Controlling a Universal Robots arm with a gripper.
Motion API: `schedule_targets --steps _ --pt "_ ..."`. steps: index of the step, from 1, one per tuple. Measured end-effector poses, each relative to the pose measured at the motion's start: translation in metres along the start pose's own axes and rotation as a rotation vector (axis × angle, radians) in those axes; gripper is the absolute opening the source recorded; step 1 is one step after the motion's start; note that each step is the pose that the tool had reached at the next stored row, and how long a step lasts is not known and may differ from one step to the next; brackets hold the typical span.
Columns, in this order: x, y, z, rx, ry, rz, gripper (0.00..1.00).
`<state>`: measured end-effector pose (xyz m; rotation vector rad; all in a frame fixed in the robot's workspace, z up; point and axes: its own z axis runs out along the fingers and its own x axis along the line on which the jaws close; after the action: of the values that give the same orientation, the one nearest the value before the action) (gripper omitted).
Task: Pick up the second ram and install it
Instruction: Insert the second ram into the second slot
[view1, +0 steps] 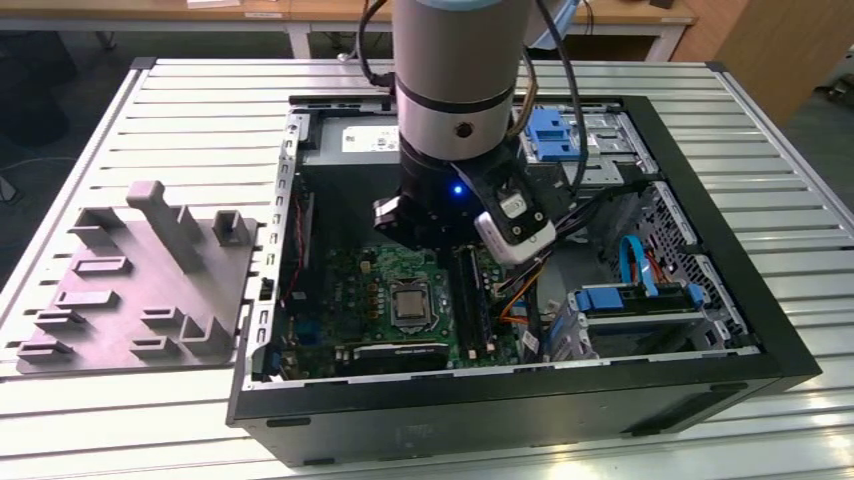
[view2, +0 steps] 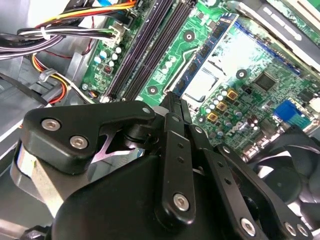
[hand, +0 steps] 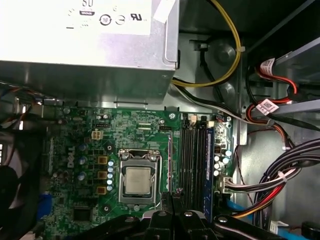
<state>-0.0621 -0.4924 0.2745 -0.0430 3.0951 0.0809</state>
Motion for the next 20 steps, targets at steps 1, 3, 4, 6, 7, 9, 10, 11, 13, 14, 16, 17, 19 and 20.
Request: schedule_targets --steps 1,3,4,6,7,9,10,11,13,14,16,17,19,20 --pt "-0.0005 -0.0001 0.0011 0.0004 0.0 0.0 0.12" --pt "-0.0013 -0.0002 0.0028 0.0016 0.0002 0.0 0.12" --pt "-0.0018 -0.0002 0.0034 0.0021 0.0003 0.0 0.12" --pt "-0.0033 -0.0003 0.0049 0.0028 0.0008 0.0 0.12" --pt "-0.0043 -0.0004 0.0055 0.0031 0.0011 0.0 0.12" --pt "-0.0067 -0.0005 0.0069 0.0033 0.0016 0.0 0.12" --pt "-0.0081 -0.0006 0.0075 0.0034 0.002 0.0 0.12" --pt "-0.0097 -0.0007 0.0082 0.0034 0.0023 0.0 0.12" --pt "-0.0134 -0.0009 0.0096 0.0033 0.0034 0.0 0.12" --pt "-0.0154 -0.001 0.0104 0.0034 0.004 0.0 0.12" --pt "-0.0192 -0.0011 0.012 0.0032 0.0049 0.0 0.12" --pt "-0.0211 -0.0012 0.0129 0.0033 0.0054 0.0 0.12" --pt "-0.0238 -0.0014 0.0148 0.0032 0.006 0.0 0.12" --pt "-0.0248 -0.0014 0.0158 0.0033 0.0063 0.0 0.12"
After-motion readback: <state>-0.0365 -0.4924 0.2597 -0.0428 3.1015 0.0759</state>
